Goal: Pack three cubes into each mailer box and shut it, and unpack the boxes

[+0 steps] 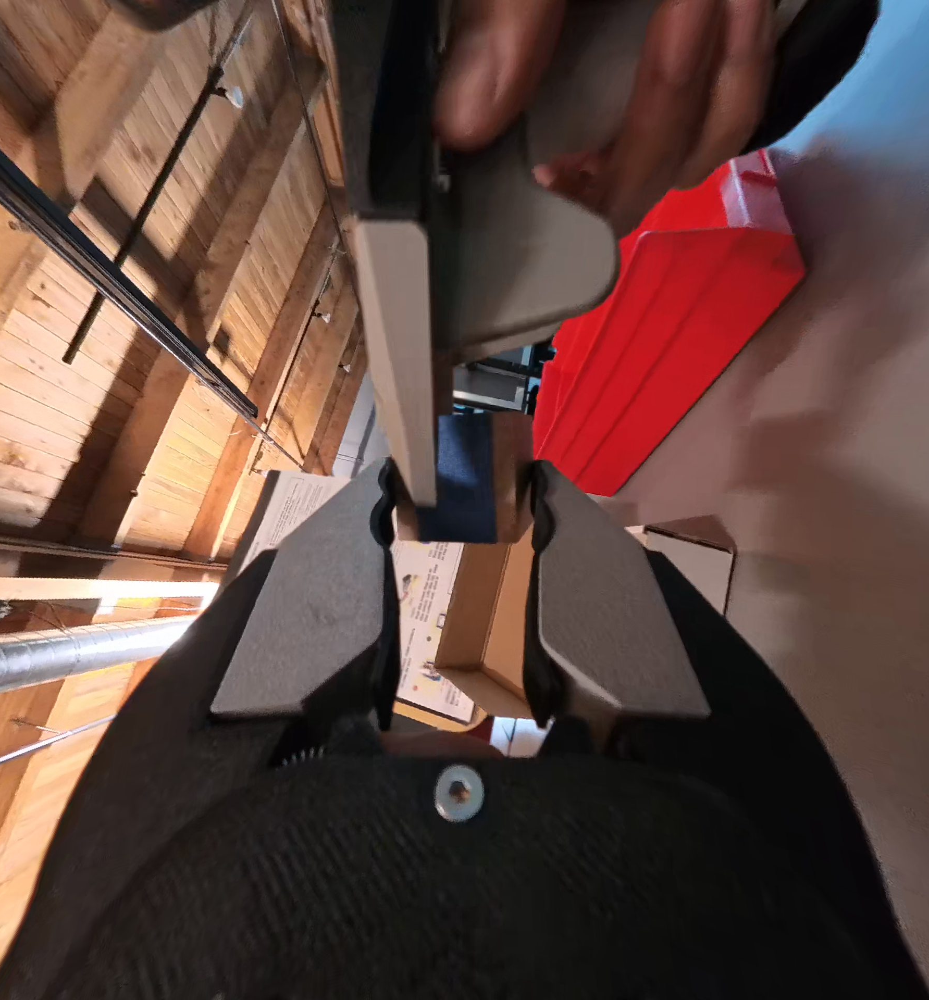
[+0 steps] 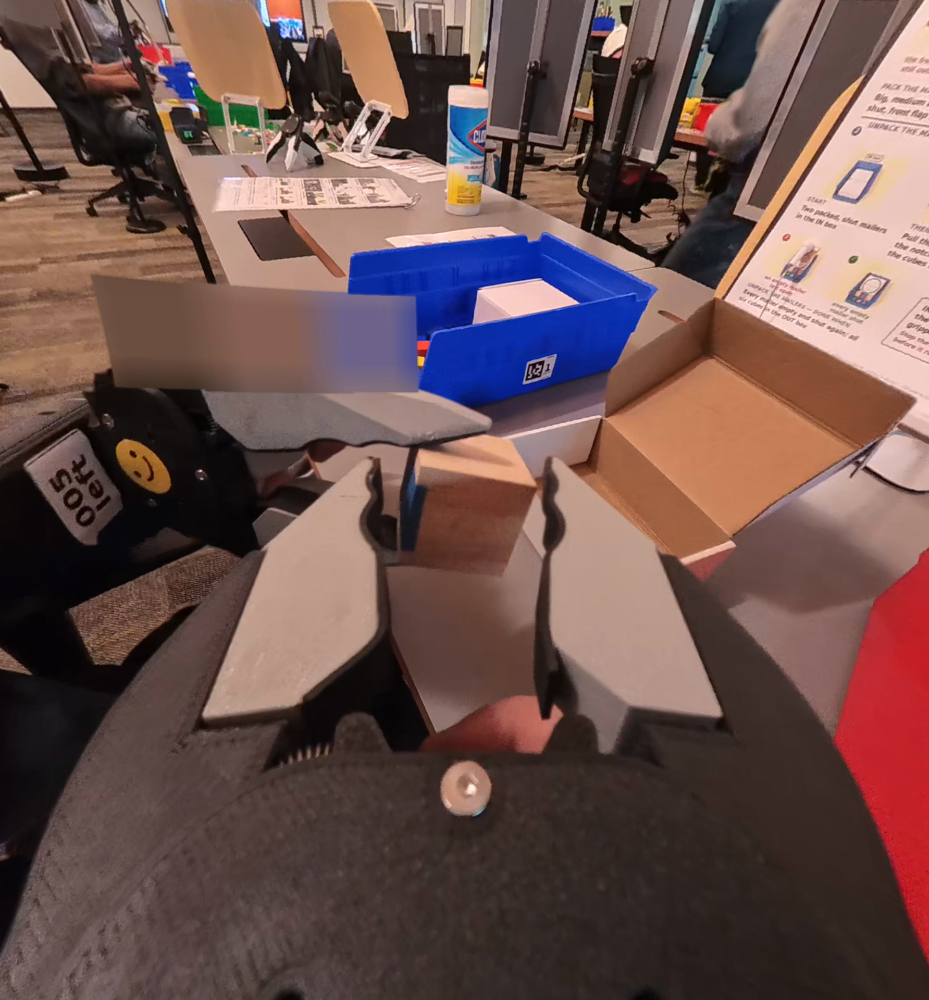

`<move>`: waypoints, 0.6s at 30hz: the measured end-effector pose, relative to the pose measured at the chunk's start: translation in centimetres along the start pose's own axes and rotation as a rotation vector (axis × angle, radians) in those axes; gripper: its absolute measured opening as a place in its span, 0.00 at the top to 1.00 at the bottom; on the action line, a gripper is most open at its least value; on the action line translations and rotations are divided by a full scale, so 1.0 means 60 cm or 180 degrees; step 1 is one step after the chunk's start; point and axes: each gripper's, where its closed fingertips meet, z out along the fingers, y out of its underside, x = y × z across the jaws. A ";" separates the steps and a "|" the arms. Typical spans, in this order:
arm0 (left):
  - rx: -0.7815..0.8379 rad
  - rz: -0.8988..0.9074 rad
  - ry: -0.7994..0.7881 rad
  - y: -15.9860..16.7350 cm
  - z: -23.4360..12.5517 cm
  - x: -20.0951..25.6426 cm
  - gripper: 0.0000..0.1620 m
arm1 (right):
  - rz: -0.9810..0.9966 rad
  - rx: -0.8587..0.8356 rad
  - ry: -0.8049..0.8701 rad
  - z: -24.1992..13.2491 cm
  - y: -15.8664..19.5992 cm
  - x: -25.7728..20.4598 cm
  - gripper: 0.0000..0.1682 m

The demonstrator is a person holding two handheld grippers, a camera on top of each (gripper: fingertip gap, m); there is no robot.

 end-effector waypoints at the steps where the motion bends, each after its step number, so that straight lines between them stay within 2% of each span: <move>1: 0.0005 0.0061 -0.0013 -0.002 0.000 0.003 0.71 | -0.0014 -0.0027 0.0021 0.004 0.004 0.001 0.66; 4: 0.0061 0.0176 -0.0130 -0.012 -0.002 0.000 0.70 | -0.0074 -0.0171 0.0089 0.017 0.020 0.002 0.64; 6: 0.0073 0.0191 -0.0180 -0.014 -0.003 -0.004 0.70 | -0.0076 -0.0159 0.0071 0.022 0.020 -0.002 0.69; 10: 0.0080 0.0235 -0.0221 -0.012 -0.004 -0.005 0.71 | -0.0100 -0.0173 0.0072 0.024 0.019 -0.003 0.70; 18: 0.0133 0.0050 -0.0218 -0.012 -0.009 -0.008 0.72 | -0.0206 -0.0161 0.0132 0.025 0.015 -0.004 0.71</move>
